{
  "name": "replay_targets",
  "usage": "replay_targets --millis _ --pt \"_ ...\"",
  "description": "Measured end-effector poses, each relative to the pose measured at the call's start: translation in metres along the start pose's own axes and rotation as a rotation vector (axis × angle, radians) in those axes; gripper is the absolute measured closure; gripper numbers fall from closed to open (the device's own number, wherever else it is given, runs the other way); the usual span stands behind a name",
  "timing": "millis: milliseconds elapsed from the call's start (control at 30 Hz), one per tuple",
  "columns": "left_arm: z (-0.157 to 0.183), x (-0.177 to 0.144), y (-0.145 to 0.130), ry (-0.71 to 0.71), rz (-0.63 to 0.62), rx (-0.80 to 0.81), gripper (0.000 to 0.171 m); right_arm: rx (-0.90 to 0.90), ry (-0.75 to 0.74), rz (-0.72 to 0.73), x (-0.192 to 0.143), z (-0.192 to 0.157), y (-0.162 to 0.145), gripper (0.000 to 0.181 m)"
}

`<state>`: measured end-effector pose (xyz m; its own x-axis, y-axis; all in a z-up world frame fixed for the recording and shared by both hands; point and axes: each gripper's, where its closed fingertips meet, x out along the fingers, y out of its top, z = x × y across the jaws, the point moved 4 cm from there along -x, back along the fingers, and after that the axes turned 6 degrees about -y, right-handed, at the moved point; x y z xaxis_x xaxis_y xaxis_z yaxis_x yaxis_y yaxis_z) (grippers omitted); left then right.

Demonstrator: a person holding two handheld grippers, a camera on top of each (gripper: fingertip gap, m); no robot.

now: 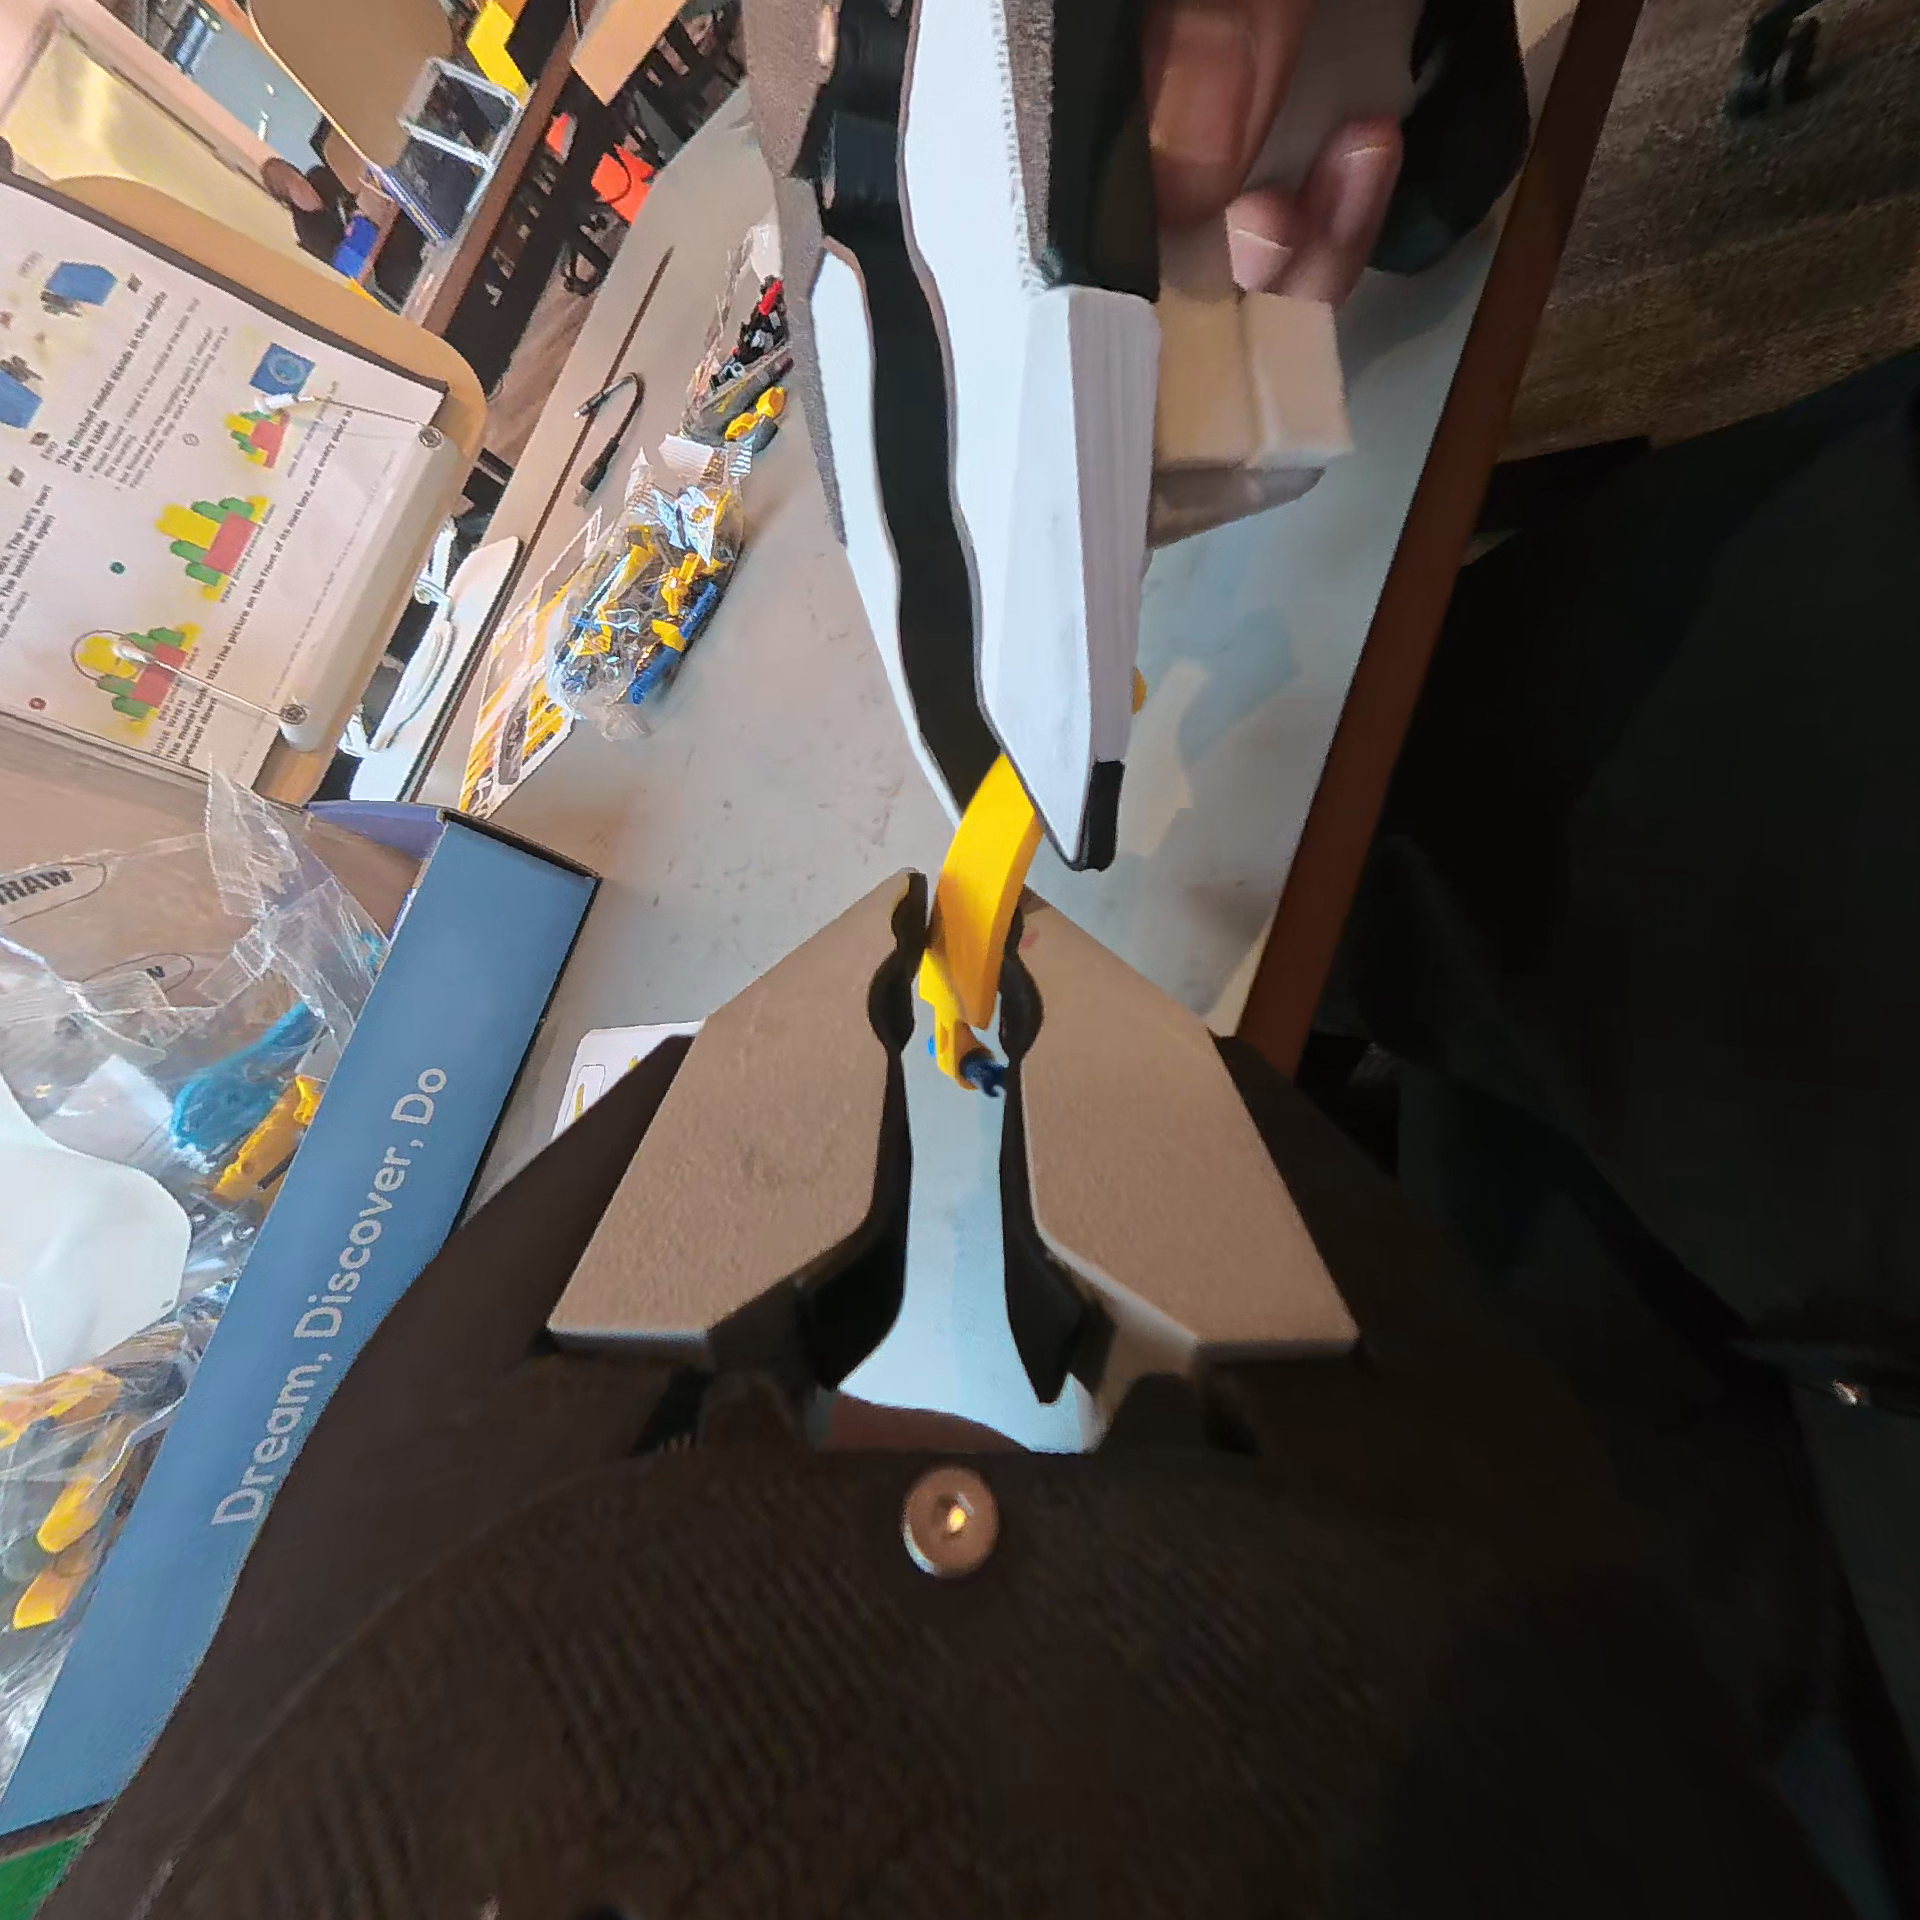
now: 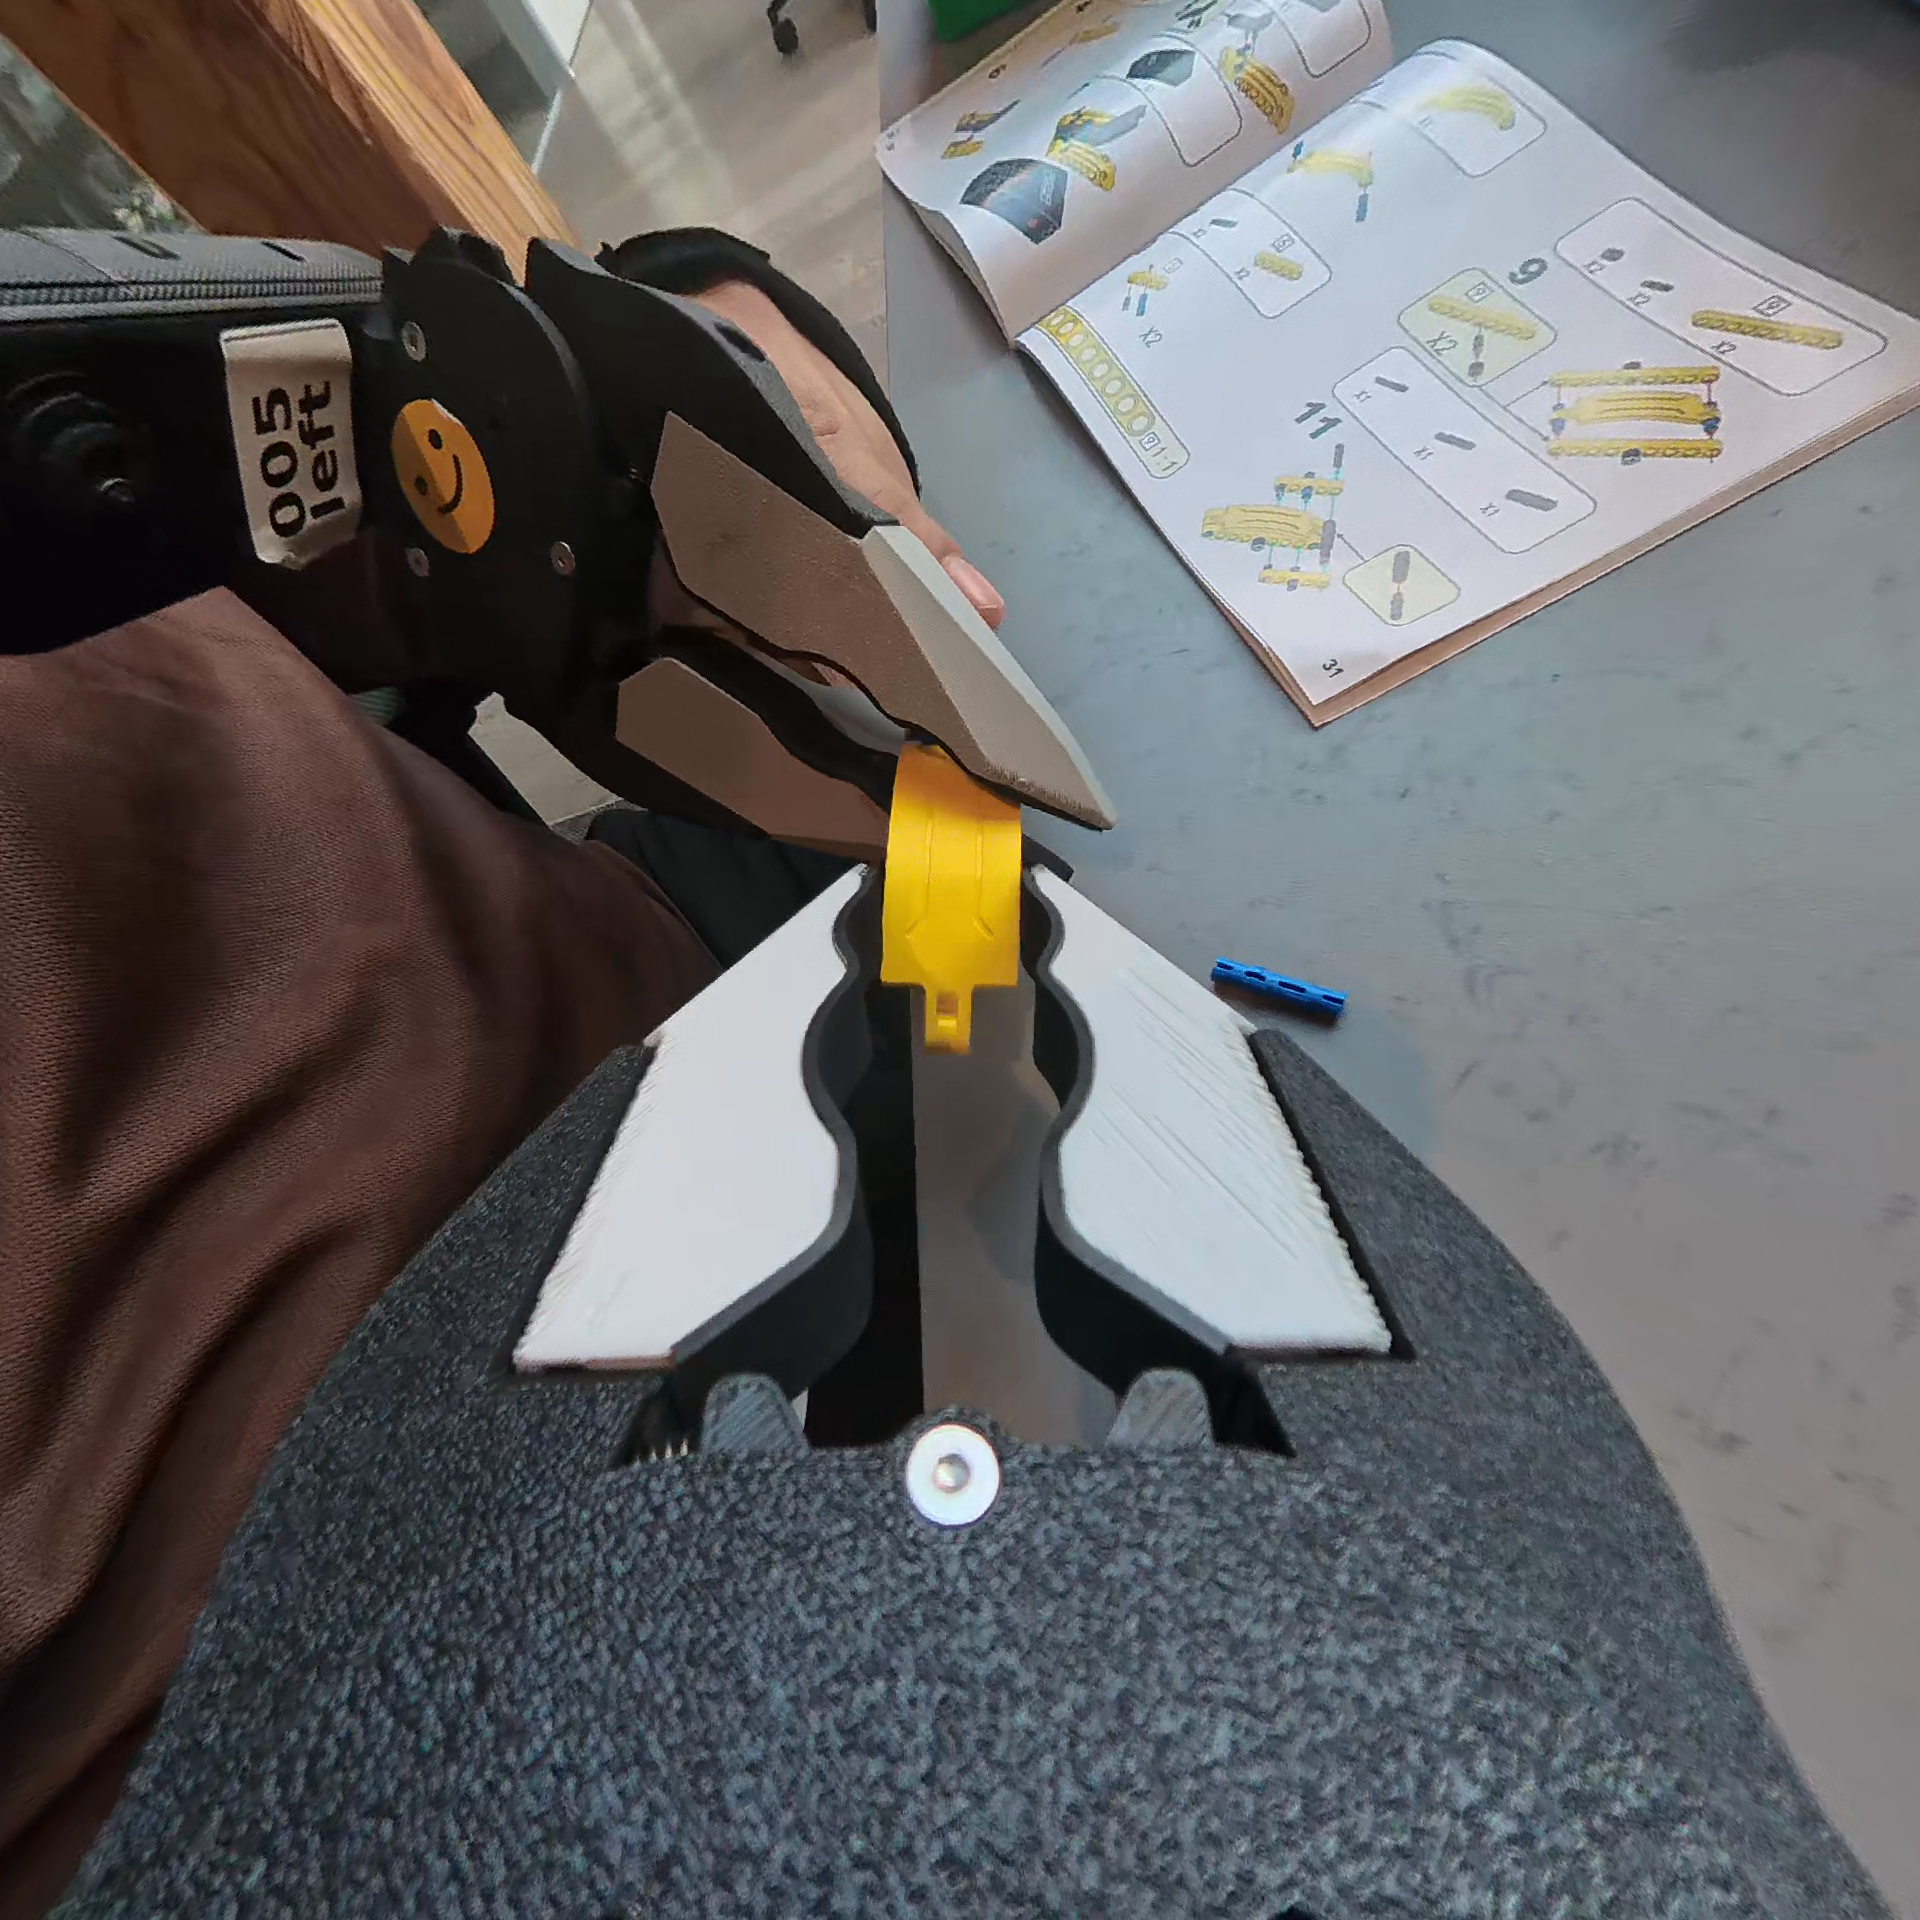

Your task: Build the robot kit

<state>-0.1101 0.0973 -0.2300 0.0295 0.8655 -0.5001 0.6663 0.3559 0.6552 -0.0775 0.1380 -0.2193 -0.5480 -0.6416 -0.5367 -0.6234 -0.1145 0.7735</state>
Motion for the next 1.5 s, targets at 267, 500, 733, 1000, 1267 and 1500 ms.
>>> replay_targets --millis 267,500,733,1000,1267,1500 --pt "-0.001 0.002 -0.002 0.009 -0.013 -0.008 0.163 0.000 -0.006 -0.004 0.001 0.004 -0.002 0.156" --pt "0.003 0.004 -0.006 -0.013 -0.043 -0.006 0.166 0.021 -0.001 -0.014 0.003 0.006 -0.003 0.156" --pt "0.001 0.003 -0.007 -0.020 -0.036 -0.050 0.165 0.007 -0.021 -0.026 0.005 0.006 -0.004 0.156" --pt "-0.002 0.000 -0.004 0.005 0.000 -0.066 0.163 0.023 -0.015 -0.010 0.004 0.008 -0.003 0.157" --pt "-0.010 -0.003 -0.003 0.001 0.013 -0.153 0.165 0.070 0.010 0.032 0.000 0.011 0.002 0.157" --pt "-0.016 -0.006 -0.006 0.041 -0.006 -0.143 0.128 0.096 0.018 0.037 0.000 0.013 0.002 0.157"
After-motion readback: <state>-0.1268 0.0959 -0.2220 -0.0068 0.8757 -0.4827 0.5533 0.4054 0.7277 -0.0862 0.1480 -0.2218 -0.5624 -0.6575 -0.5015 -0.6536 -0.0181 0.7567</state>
